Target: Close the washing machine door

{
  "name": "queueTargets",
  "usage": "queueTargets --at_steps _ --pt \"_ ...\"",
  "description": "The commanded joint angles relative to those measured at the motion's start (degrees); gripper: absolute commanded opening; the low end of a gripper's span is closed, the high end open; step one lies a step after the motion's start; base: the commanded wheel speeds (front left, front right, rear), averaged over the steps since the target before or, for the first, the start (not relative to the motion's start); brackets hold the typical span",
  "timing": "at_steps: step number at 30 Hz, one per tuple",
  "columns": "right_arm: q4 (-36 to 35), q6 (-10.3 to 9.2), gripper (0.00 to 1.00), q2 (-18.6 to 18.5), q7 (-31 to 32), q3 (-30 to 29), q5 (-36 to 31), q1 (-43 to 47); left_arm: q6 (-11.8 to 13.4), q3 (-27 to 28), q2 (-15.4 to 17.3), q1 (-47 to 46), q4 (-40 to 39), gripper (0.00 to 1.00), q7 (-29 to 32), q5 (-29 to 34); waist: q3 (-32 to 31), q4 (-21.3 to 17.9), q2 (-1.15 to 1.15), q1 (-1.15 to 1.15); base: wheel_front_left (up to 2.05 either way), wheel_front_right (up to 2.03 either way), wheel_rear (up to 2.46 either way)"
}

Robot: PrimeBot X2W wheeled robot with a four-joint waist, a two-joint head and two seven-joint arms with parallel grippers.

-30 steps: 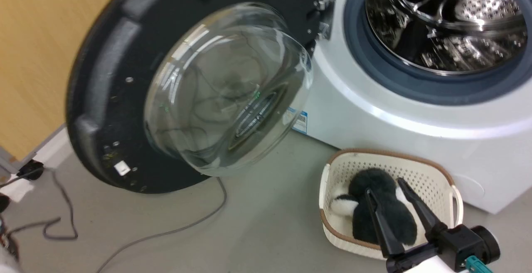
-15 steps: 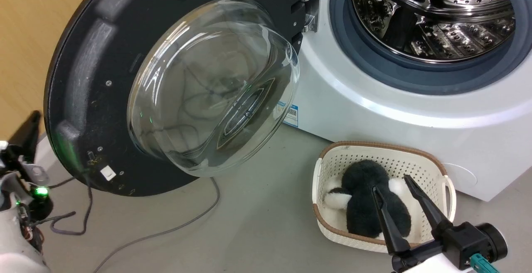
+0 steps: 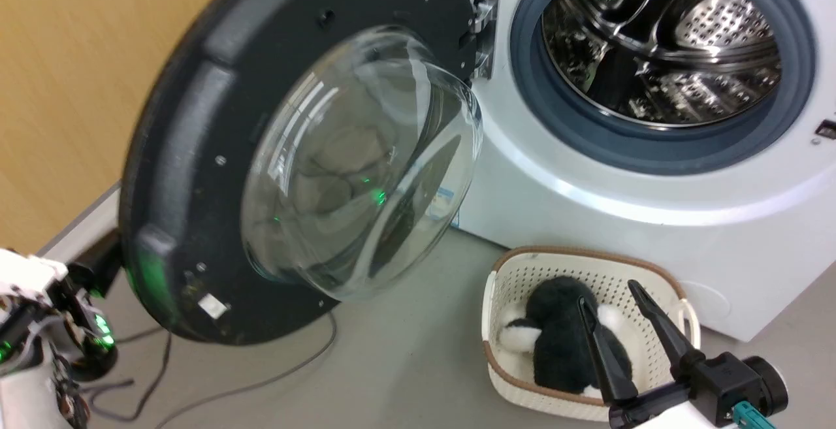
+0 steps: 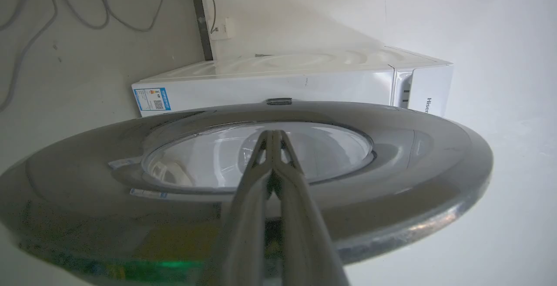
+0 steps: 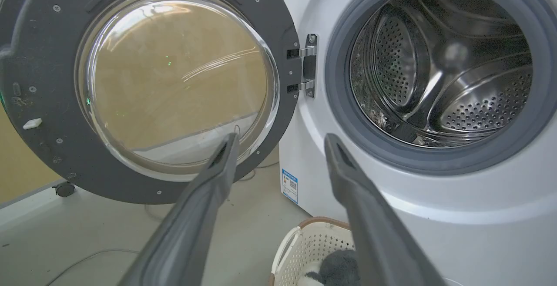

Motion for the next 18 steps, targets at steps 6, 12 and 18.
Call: queueTargets --at_steps 6,12,18 --pt "0.4 0.03 1.00 0.8 -0.3 -0.8 0.5 1.9 0.9 -2.3 -4.4 6.9 -8.2 0.00 7.8 -2.4 -3.3 -1.4 0.00 0.00 0.00 0.00 0.00" --pt "0.4 0.03 1.00 1.0 -0.3 -1.7 0.6 2.7 4.6 -5.1 -8.7 13.9 -19.7 0.00 13.6 -3.7 -4.9 -3.8 0.00 0.00 0.00 0.00 0.00" --pt "0.6 0.03 1.00 1.1 -0.3 -2.1 1.0 3.1 7.6 -9.7 -11.1 19.8 -29.1 0.00 15.5 -5.3 -5.5 -7.1 0.00 0.00 0.00 0.00 0.00"
